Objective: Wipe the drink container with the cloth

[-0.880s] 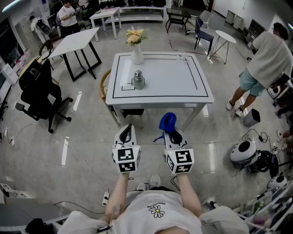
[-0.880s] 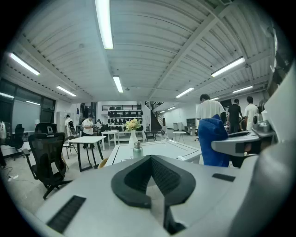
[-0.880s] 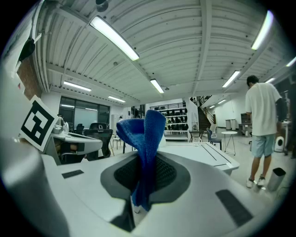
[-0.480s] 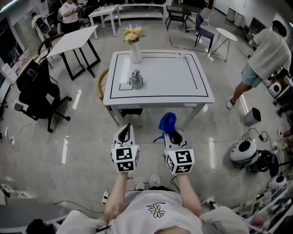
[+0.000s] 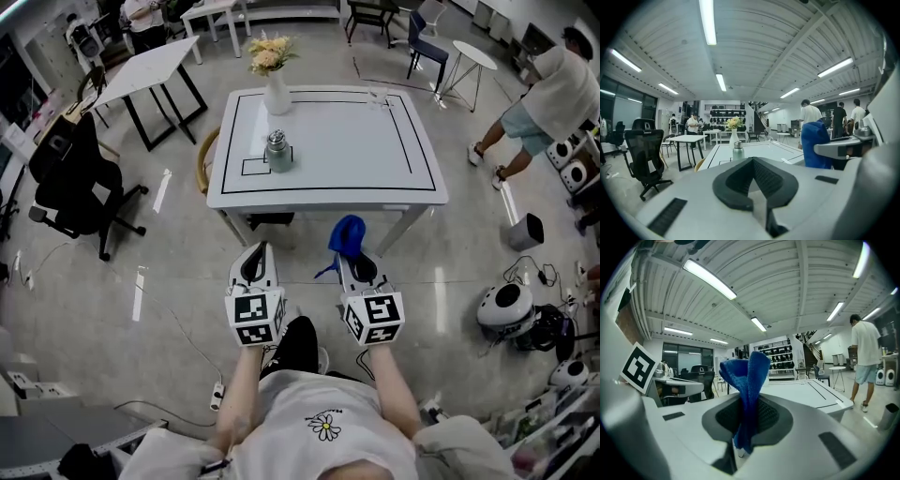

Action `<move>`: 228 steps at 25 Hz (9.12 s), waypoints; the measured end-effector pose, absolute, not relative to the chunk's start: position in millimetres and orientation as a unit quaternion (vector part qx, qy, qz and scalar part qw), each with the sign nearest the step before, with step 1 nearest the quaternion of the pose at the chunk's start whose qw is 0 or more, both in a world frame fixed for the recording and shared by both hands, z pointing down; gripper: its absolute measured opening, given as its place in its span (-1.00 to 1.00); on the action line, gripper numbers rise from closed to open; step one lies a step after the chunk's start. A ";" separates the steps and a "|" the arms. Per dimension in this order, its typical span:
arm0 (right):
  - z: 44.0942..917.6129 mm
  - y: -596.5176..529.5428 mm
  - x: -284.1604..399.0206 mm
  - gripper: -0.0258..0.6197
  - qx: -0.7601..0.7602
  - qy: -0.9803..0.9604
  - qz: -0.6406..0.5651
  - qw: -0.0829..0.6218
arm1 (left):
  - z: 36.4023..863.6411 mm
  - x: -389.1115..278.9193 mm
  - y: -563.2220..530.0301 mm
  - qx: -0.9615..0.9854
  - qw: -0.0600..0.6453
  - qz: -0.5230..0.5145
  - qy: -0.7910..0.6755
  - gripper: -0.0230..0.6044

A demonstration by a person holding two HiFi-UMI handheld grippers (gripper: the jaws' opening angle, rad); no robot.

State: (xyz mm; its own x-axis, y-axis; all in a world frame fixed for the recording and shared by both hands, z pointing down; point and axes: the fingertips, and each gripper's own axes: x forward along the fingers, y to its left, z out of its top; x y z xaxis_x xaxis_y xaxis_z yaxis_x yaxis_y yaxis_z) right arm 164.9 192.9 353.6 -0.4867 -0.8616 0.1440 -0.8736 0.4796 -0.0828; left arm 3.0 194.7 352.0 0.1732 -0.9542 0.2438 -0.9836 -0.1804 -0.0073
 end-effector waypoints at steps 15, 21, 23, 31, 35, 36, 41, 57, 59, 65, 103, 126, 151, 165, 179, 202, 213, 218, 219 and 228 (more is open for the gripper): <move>353.9 19.5 132.9 -0.79 0.506 -0.860 0.056 0.042 | 357.0 -38.8 12.8 0.760 0.069 0.079 -0.642 -0.93; 355.2 -52.9 103.4 -0.79 0.505 -0.860 0.050 0.046 | 357.1 -59.7 -60.6 0.770 0.060 0.073 -0.631 -0.93; 358.2 -69.5 96.0 -0.79 0.503 -0.862 0.052 0.047 | 357.7 -64.7 -76.6 0.771 0.054 0.074 -0.630 -0.93; 370.1 -106.7 85.3 -0.79 0.492 -0.866 0.066 0.060 | 370.2 -75.3 -107.2 0.765 0.063 0.081 -0.636 -0.93; 374.5 -110.3 86.0 -0.79 0.484 -0.870 0.072 0.060 | 370.9 -77.5 -106.9 0.757 0.061 0.075 -0.646 -0.93; 375.8 -110.6 86.4 -0.79 0.483 -0.870 0.074 0.060 | 371.5 -77.6 -107.2 0.759 0.061 0.076 -0.644 -0.93; 388.9 -118.0 82.5 -0.79 0.434 -0.896 0.069 0.063 | 382.8 -61.6 -109.1 0.828 0.083 0.055 -0.552 -0.42; 464.3 -142.2 31.0 -0.79 0.224 -0.962 0.121 0.095 | 482.1 -11.4 -105.7 0.912 0.181 0.140 -0.340 0.36; 466.2 -140.8 31.8 -0.79 0.226 -0.961 0.134 0.086 | 485.8 -9.4 -106.7 0.914 0.182 0.143 -0.334 0.36; 465.7 -135.0 34.0 -0.79 0.249 -0.955 0.144 0.071 | 488.2 -7.0 -106.3 0.916 0.176 0.150 -0.328 0.36; 462.4 -75.9 13.4 -0.79 0.252 -0.955 0.127 0.090 | 483.6 -24.9 -105.3 0.920 0.150 0.189 -0.307 0.39; 468.4 -97.3 29.0 -0.79 0.336 -0.928 0.104 0.122 | 486.6 -4.0 -58.4 0.922 0.149 0.213 -0.286 0.39; 461.8 -80.7 19.3 -0.79 0.329 -0.932 0.105 0.111 | 490.3 -19.9 -97.2 0.917 0.135 0.216 -0.308 0.39; 465.6 -82.0 19.0 -0.79 0.342 -0.926 0.111 0.113 | 492.1 -8.1 -75.5 0.914 0.144 0.226 -0.305 0.39; 465.0 -75.2 15.9 -0.79 0.336 -0.928 0.114 0.114 | 490.5 6.4 -50.0 0.919 0.146 0.230 -0.285 0.39; 465.4 -108.6 36.2 -0.79 0.371 -0.915 0.090 0.133 | 505.2 -10.3 -106.3 0.920 0.142 0.233 -0.280 0.39; 468.1 -90.1 28.5 -0.79 0.378 -0.910 0.102 0.135 | 504.3 -4.6 -81.4 0.919 0.143 0.246 -0.275 0.39; 468.0 -78.9 23.6 -0.79 0.372 -0.913 0.106 0.133 | 503.5 1.0 -59.0 0.917 0.144 0.261 -0.264 0.39; 467.6 -76.6 23.2 -0.79 0.370 -0.914 0.105 0.133 | 502.5 5.6 -52.5 0.920 0.142 0.263 -0.255 0.39; 467.2 -72.8 19.5 -0.79 0.362 -0.917 0.102 0.136 | 492.1 16.8 -41.6 0.927 0.137 0.243 -0.253 0.39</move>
State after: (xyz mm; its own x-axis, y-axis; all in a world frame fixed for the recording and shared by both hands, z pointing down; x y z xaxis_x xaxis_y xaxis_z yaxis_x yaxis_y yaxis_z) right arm 19.5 -72.8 467.2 -0.7009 -0.6362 0.3224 -0.6914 0.7171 -0.0881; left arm 16.8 -41.6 492.1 0.7542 -0.4028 0.5186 -0.5353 -0.8345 0.1304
